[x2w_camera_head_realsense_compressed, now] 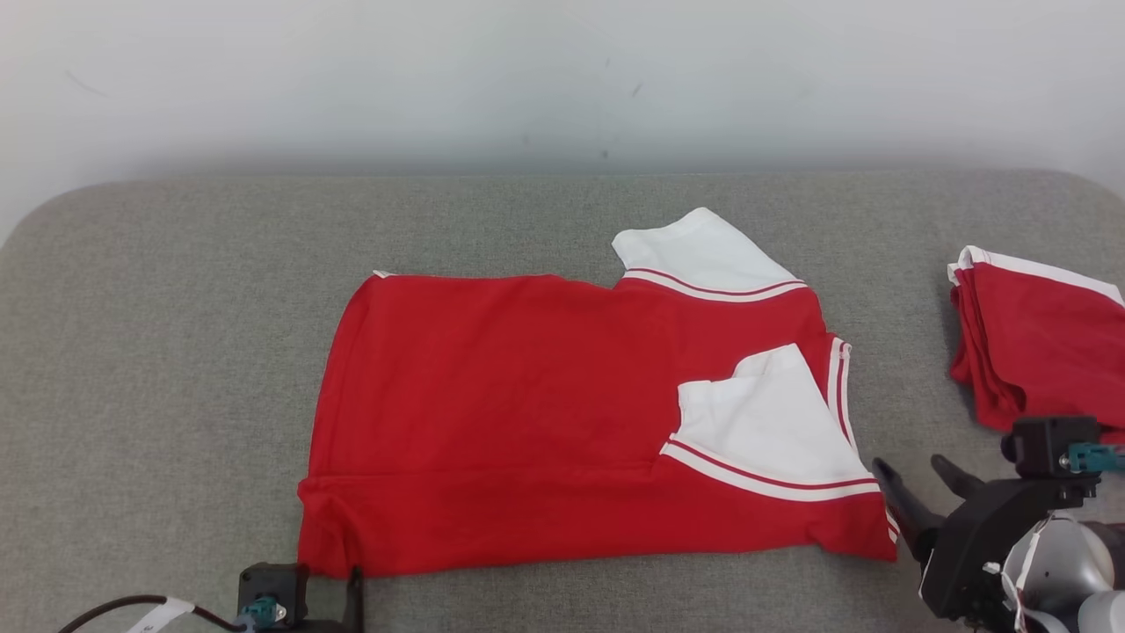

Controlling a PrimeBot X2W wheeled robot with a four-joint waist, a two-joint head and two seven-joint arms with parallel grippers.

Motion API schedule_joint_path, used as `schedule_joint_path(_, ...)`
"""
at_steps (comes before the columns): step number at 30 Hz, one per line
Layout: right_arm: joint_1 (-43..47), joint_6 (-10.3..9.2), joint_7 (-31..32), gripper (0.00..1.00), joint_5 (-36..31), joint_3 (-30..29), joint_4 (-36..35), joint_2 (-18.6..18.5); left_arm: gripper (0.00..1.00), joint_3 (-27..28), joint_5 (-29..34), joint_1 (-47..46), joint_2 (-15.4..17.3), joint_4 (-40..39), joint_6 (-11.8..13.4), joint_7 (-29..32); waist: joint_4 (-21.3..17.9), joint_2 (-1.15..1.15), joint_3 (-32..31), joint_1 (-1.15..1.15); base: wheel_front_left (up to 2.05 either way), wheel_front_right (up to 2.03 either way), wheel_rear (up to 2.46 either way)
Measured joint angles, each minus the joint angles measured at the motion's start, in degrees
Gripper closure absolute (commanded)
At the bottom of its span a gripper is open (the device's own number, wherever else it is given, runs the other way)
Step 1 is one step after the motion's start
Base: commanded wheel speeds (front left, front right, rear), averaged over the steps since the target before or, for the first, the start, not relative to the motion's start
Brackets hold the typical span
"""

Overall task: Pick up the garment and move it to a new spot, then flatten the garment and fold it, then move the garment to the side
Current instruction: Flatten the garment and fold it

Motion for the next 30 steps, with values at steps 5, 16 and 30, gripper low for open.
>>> schedule_joint_path(5,0.6,0.00,1.5,0.00,-2.2,-1.8,0.2,1.9,0.00,0.3,-0.1,-0.1,-0.2,0.7,0.5,-0.6,0.0,0.00,0.3,0.00,0.00,0.00,0.00)
schedule_joint_path(16,0.3,0.00,7.6,0.00,-6.4,-3.8,2.3,6.4,0.31,0.8,-0.7,-0.7,-0.3,1.4,0.6,-1.4,0.4,0.00,0.3,0.00,0.00,0.00,0.00)
schedule_joint_path(30,-2.9,0.00,12.0,0.00,-12.5,-8.9,8.2,10.4,0.19,0.1,-1.0,-0.8,-0.6,0.9,0.4,-1.0,1.7,0.00,0.9,0.00,0.00,0.00,0.00)
